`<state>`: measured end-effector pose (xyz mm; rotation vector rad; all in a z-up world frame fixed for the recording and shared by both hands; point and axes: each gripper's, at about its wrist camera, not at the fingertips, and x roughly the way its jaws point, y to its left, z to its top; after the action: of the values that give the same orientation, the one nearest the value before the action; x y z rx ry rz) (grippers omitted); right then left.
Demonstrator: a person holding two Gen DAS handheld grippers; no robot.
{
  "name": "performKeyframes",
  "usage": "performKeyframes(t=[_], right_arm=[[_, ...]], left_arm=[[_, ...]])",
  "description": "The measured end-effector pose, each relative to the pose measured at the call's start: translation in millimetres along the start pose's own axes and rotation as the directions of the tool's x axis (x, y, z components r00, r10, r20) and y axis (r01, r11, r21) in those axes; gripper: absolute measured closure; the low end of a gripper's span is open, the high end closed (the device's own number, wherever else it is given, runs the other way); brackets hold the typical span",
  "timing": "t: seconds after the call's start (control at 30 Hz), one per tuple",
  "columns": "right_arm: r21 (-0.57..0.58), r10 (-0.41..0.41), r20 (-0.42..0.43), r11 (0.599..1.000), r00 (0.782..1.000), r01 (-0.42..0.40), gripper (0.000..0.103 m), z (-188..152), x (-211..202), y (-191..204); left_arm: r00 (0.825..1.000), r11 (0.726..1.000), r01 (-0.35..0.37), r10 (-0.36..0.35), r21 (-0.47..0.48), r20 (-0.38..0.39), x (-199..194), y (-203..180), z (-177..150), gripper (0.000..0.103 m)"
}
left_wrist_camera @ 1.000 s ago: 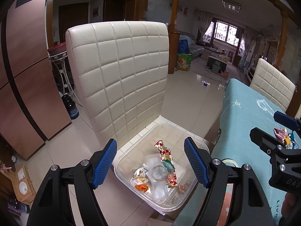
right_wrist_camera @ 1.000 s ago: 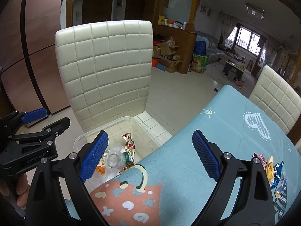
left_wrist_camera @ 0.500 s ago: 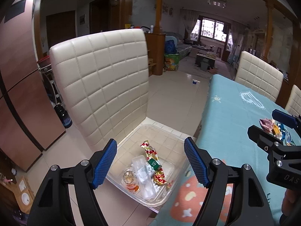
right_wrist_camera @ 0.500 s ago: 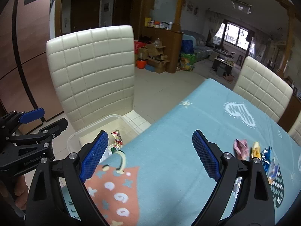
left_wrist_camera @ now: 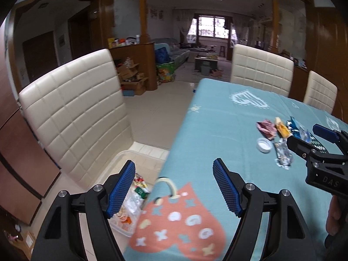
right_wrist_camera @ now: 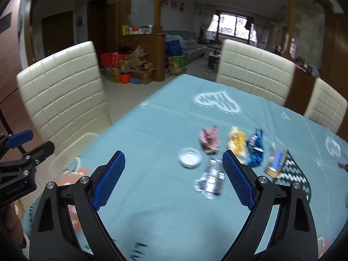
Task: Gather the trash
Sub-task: 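Move both open tools back over the table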
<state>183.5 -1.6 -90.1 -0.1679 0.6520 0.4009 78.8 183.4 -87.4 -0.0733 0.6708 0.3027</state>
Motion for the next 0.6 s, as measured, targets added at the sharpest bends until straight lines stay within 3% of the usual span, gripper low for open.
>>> performKeyframes(t=[0.17, 0.3, 0.47, 0.6], right_arm=[[0.073, -0.056, -0.023, 0.996, 0.998, 0.058, 0.014, -10, 4, -55], [0.108, -0.108, -0.046, 0.988, 0.993, 0.112, 0.015, -17, 10, -98], [0.158, -0.115, -0.097, 0.979, 0.989, 0.130, 0.020, -23, 29, -137], [0.171, -0.096, -0.127, 0.978, 0.987, 0.117, 0.027, -26, 48, -158]], left_arm=[[0.998, 0.996, 0.052, -0.051, 0.070, -0.025, 11, -51, 8, 0.031], [0.989, 0.986, 0.133, -0.126, 0.103, -0.075, 29, -94, 14, 0.031], [0.964, 0.960, 0.236, -0.212, 0.149, -0.160, 57, -153, 17, 0.031], [0.957, 0.949, 0.253, -0.217, 0.188, -0.192, 76, -187, 16, 0.031]])
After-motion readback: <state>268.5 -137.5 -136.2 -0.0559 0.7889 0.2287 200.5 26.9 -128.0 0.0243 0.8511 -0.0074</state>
